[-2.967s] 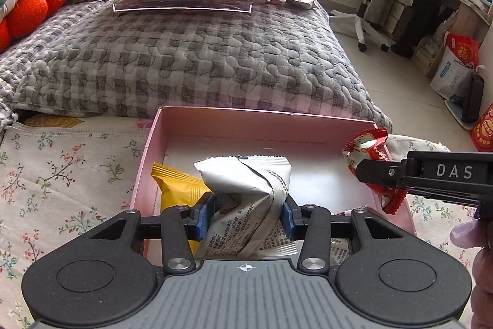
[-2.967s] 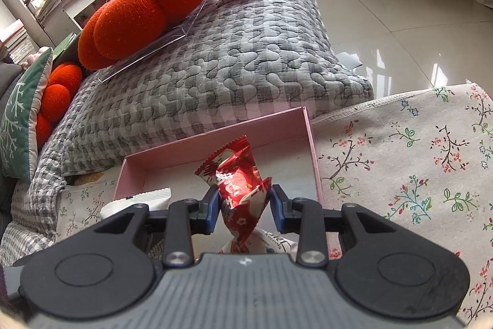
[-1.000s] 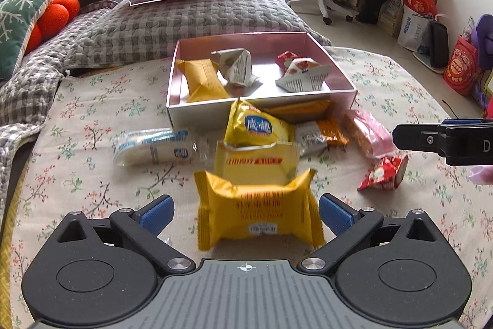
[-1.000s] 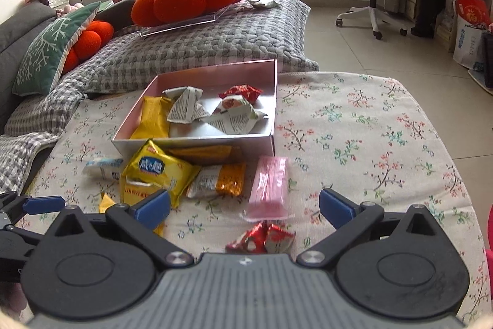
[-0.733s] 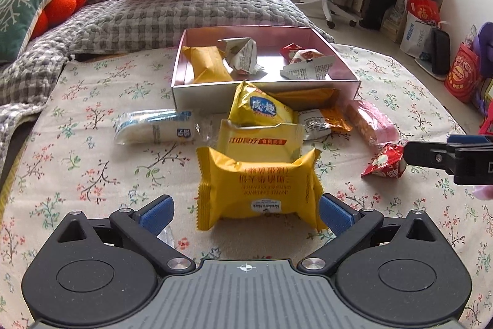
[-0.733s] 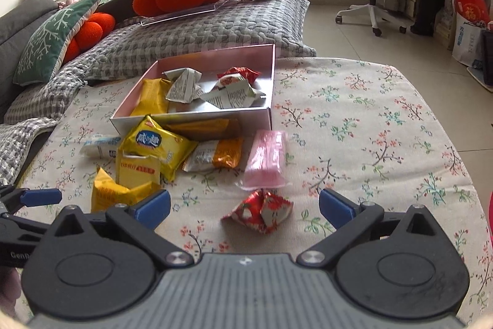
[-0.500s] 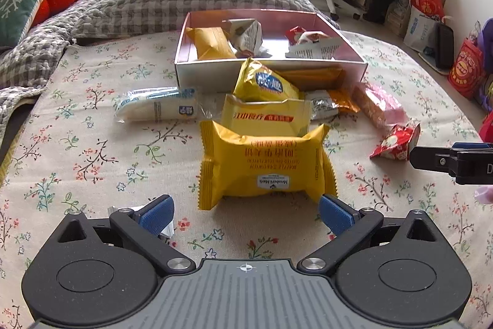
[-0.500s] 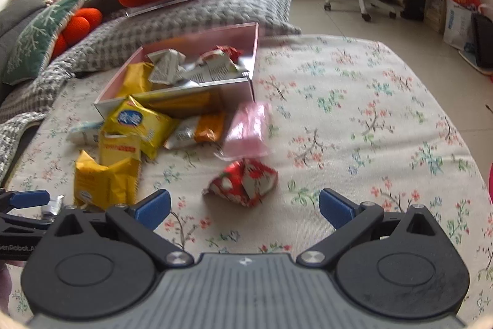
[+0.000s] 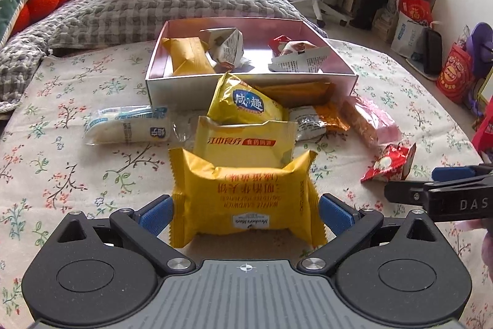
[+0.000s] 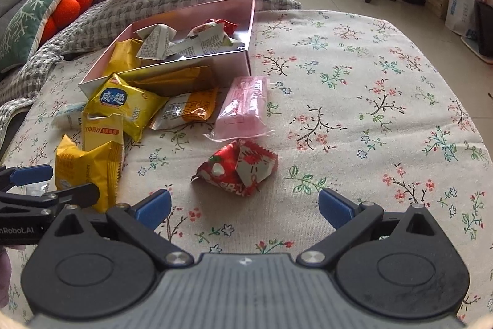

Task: Organize snacks
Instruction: 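Grasp the large yellow sandwich pack with the left gripper while the right grasps a red candy, then lift the yellow sandwich pack with the left gripper while the right opens over the red candy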

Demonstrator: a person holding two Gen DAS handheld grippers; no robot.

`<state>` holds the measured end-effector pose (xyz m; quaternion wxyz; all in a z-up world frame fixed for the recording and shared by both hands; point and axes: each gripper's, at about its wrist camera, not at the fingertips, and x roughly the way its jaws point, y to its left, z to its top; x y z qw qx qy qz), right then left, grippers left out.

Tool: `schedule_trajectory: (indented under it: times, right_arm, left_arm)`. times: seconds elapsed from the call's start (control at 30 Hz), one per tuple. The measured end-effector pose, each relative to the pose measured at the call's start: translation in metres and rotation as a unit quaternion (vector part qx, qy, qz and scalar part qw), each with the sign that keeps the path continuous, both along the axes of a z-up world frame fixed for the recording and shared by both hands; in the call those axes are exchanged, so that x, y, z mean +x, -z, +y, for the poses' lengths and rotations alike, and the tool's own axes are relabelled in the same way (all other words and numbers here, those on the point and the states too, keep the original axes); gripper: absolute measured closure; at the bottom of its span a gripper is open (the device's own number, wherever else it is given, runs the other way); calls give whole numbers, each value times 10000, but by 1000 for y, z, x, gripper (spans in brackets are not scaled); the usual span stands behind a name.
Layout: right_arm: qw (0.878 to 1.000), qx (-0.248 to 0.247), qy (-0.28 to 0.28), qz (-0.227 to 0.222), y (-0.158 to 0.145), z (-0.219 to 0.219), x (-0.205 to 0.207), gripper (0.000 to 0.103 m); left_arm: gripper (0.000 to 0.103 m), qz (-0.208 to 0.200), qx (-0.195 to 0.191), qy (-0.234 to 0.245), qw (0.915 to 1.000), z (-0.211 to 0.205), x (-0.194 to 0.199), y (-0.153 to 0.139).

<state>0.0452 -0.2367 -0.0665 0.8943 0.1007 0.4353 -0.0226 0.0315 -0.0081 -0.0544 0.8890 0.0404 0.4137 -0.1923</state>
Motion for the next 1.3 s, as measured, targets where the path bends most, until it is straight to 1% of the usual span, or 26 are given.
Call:
schedule_trajectory:
  times: [0.13, 0.23, 0.3, 0.33, 0.43, 0.5, 0.53, 0.57, 0.63, 0.67, 0.7, 0.73, 0.77, 0.8, 0.9, 1.03, 1.13, 1.2, 1.23, 1.27, 1.3]
  right_arm:
    - [10000, 34, 55, 28, 3, -4, 7, 6]
    - [9999, 58, 87, 32, 5, -5, 11, 12]
    - [9999, 73, 73, 9, 6, -5, 13, 20]
    - [10000, 75, 55, -11, 6, -4, 13, 20]
    - [9999, 99, -13, -76, 5, -2, 13, 30]
    - [9998, 147, -89, -112, 3, -1, 11, 45]
    - [9997, 175, -125, -131, 3, 0, 11, 47]
    - [9997, 171, -145, -135, 2, 1, 10, 50]
    - [9996, 118, -201, -134, 2, 3, 10, 59]
    - [9996, 121, -234, -120, 2, 3, 9, 66]
    - [9995, 147, -248, -111, 2, 3, 10, 69]
    - [9994, 171, -265, -122, 1, 4, 10, 70]
    - [9994, 177, -280, -128, 1, 3, 9, 76]
    - [9993, 185, -301, -128, 0, 4, 9, 86]
    - [9990, 287, -333, -104, 0, 3, 8, 88]
    - [9985, 329, -423, -110, -1, 4, 7, 88]
    - [9984, 430, -356, -113, -2, 3, 6, 76]
    - [9987, 399, -270, -140, -1, 3, 7, 53]
    - [9990, 349, -221, -169, -1, 3, 7, 47]
    - [9993, 283, -170, -201, -1, 2, 8, 38]
    - [9994, 234, -133, -226, -1, 2, 8, 35]
  left_arm:
    - [2, 98, -5, -78, 9999, -4, 8, 5]
    - [2, 70, -18, -133, 9999, -6, 10, 8]
    - [2, 55, -23, -159, 9999, -7, 11, 8]
    - [4, 43, -41, -176, 9998, -6, 10, 7]
    - [6, 14, -36, -167, 9999, -7, 10, 6]
    - [10, -28, -1, -118, 9999, -8, 7, 4]
    - [13, -74, 37, -100, 9999, -9, 6, 3]
    - [19, -104, 74, -77, 9999, -10, 4, 3]
    - [23, -191, 165, -40, 9997, -12, 1, 1]
    - [25, -199, 172, -15, 9997, -13, 0, 1]
    - [26, -212, 185, 8, 9996, -13, -1, 0]
    - [27, -218, 196, 34, 9996, -13, -2, 0]
    - [28, -222, 201, 57, 9995, -14, -2, -1]
    - [29, -223, 201, 84, 9995, -14, -3, -1]
    - [30, -196, 202, 148, 9995, -14, -7, -3]
    - [30, -161, 199, 191, 9995, -14, -10, -5]
    - [30, -140, 195, 202, 9995, -14, -11, -5]
    - [30, -121, 181, 204, 9996, -13, -11, -5]
    - [30, -111, 174, 204, 9996, -13, -11, -5]
    - [30, -101, 171, 204, 9996, -13, -11, -4]
    - [30, -94, 171, 204, 9996, -13, -11, -4]
